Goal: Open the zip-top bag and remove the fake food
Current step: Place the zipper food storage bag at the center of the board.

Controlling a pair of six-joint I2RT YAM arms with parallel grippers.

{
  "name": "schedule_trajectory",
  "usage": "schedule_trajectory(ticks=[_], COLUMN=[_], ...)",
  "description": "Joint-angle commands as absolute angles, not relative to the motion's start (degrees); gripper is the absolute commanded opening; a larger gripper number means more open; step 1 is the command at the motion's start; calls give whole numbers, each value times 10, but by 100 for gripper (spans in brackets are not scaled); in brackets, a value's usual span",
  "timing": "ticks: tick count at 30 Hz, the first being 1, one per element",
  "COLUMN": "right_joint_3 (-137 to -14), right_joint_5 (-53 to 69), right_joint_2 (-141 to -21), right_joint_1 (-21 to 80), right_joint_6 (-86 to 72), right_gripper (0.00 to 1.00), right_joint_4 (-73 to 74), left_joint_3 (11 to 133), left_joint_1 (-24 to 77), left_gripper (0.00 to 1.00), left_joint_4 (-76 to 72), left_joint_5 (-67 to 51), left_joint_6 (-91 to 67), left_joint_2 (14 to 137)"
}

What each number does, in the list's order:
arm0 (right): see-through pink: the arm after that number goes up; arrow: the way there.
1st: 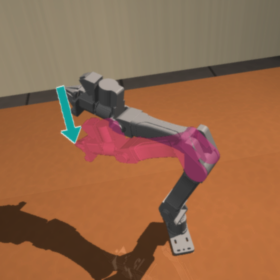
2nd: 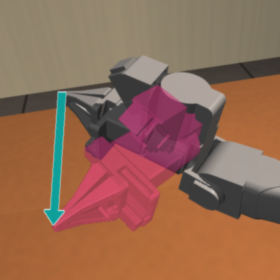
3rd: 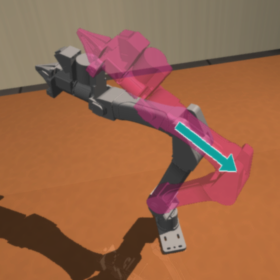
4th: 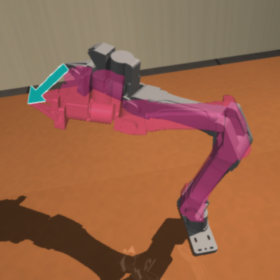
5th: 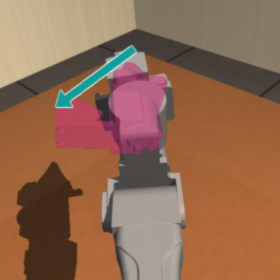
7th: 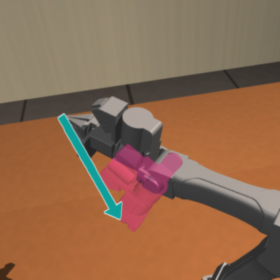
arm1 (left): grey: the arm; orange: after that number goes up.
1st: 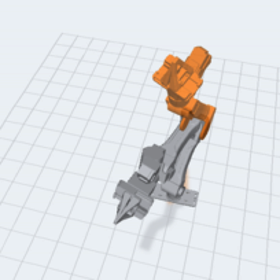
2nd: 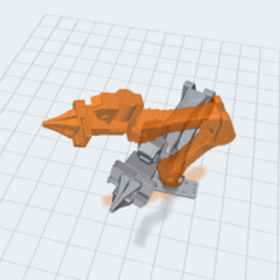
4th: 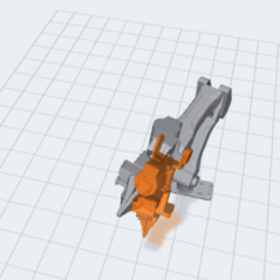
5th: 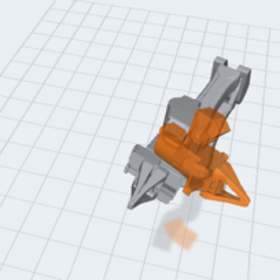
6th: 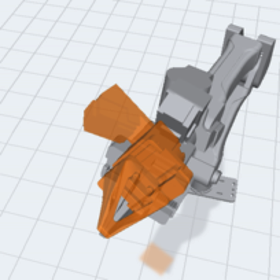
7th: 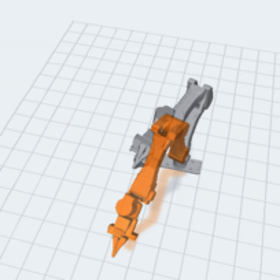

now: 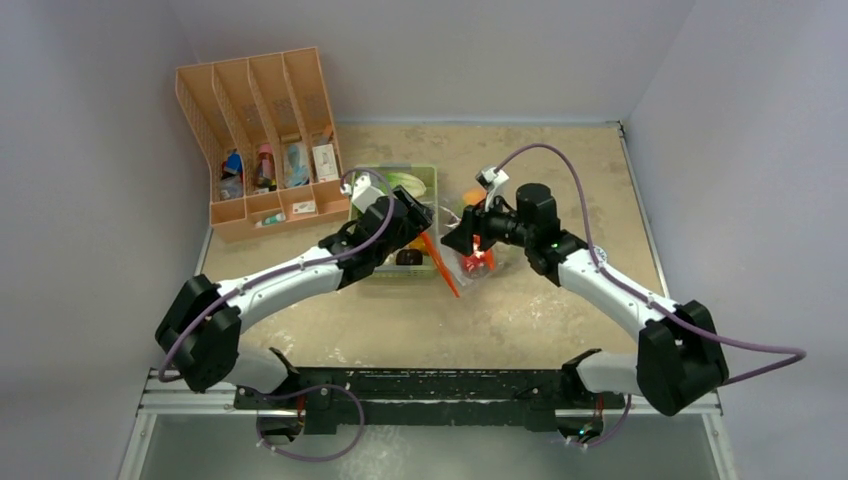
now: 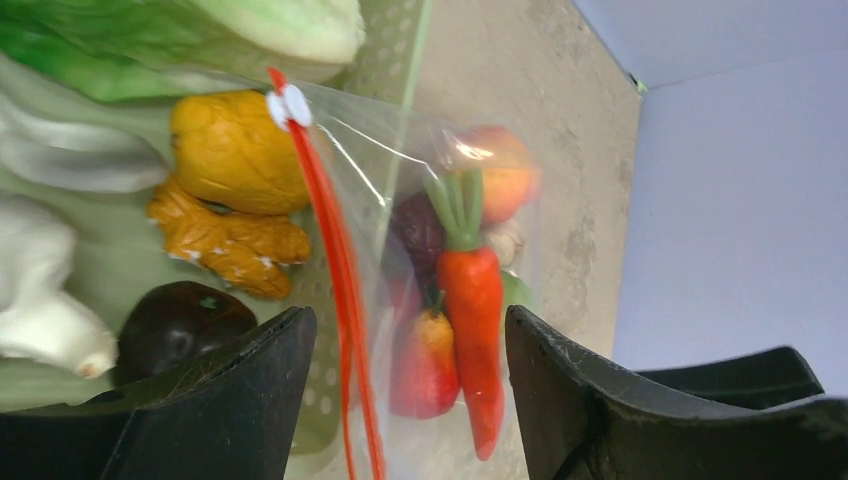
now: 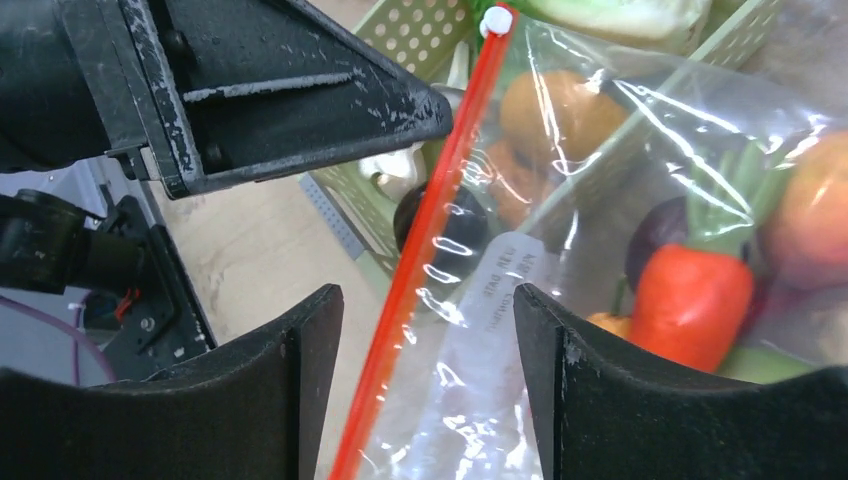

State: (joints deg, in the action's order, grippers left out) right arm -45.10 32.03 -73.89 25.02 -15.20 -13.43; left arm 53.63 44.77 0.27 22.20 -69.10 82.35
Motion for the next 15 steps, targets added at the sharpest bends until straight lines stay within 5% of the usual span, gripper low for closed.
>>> schedule_trajectory(ticks=[1, 5, 7, 15], right_joint_3=[-473, -502, -490, -412], right_joint_5=[208, 106, 80, 126], right_joint_2=[-708, -693, -668, -626], right_joint_1=[275, 278, 277, 272], right_joint_6=[-208, -220, -259, -375], right_gripper=[68, 81, 99, 100], right_joint_4=[-127, -64, -42, -208], left_joint_3=[526, 492, 477, 441], left_joint_1=[445, 439, 436, 430], left_gripper=[70, 74, 75, 75], left_joint_4=[61, 111, 134, 185], left_joint_5=[319, 394, 430, 490], left_joint_6=[-684, -707, -719, -728], left_joint_2=[762, 702, 673, 578])
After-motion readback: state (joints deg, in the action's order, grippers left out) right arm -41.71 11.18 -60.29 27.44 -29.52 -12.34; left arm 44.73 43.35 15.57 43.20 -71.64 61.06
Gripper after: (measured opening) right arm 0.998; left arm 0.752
